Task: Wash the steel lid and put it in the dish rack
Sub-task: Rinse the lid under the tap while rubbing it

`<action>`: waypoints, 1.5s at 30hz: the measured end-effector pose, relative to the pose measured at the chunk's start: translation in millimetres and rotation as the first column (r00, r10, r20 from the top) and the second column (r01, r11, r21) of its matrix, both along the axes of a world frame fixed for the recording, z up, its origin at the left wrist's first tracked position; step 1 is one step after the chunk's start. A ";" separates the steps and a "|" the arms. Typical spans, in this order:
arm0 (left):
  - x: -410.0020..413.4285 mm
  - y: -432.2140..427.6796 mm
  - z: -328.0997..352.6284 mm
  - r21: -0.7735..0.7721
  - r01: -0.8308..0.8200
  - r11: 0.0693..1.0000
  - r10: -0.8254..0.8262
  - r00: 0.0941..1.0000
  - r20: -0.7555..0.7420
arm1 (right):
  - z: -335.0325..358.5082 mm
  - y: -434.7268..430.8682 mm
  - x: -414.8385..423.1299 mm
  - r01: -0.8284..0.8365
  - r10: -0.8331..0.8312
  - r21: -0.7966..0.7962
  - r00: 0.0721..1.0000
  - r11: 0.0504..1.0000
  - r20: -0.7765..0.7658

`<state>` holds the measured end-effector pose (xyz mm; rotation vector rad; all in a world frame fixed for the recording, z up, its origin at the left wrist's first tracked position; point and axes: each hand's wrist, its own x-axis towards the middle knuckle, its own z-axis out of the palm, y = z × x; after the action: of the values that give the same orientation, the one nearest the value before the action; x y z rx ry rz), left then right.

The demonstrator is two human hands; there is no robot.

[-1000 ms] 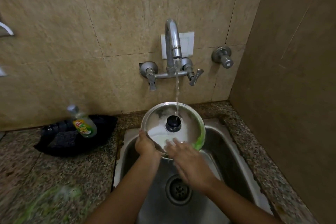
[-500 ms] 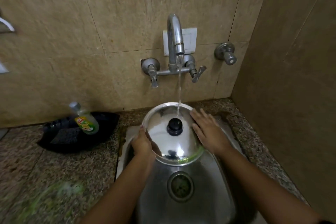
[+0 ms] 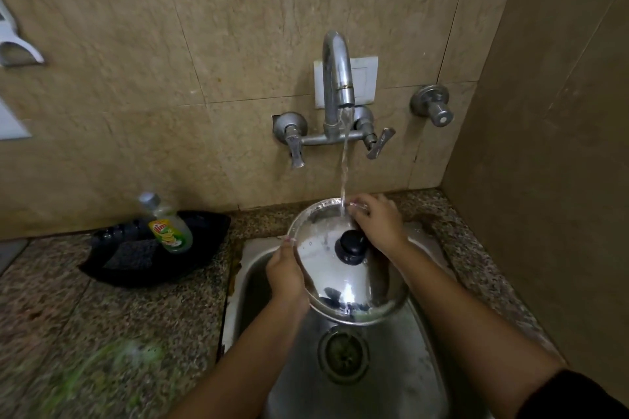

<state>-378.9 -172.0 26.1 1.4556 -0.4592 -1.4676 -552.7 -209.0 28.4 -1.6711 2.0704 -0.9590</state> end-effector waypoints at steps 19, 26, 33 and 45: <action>9.7 -17.5 15.4 0.010 0.280 0.960 -0.280 0.958 0.065 | 41.2 -51.5 -17.0 -0.323 0.320 0.114 0.946 0.939 0.048; 8.4 -37.9 33.5 -0.127 0.038 0.991 -0.002 0.962 0.275 | 46.2 -74.6 24.9 -0.485 0.491 0.079 0.868 0.871 -0.074; 0.8 -51.8 29.2 -0.108 -0.159 0.981 0.179 0.962 0.207 | 31.0 -59.6 4.9 -0.294 0.292 -0.046 0.955 0.955 -0.056; 10.9 -38.2 0.8 -0.144 -0.239 0.960 0.259 0.956 0.138 | -37.7 64.8 11.2 -0.130 0.116 -0.012 0.921 0.991 -0.372</action>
<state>-368.0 -210.2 26.9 1.4744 -0.4367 -1.1113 -541.5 -144.2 -9.3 -2.1110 2.1476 -0.6837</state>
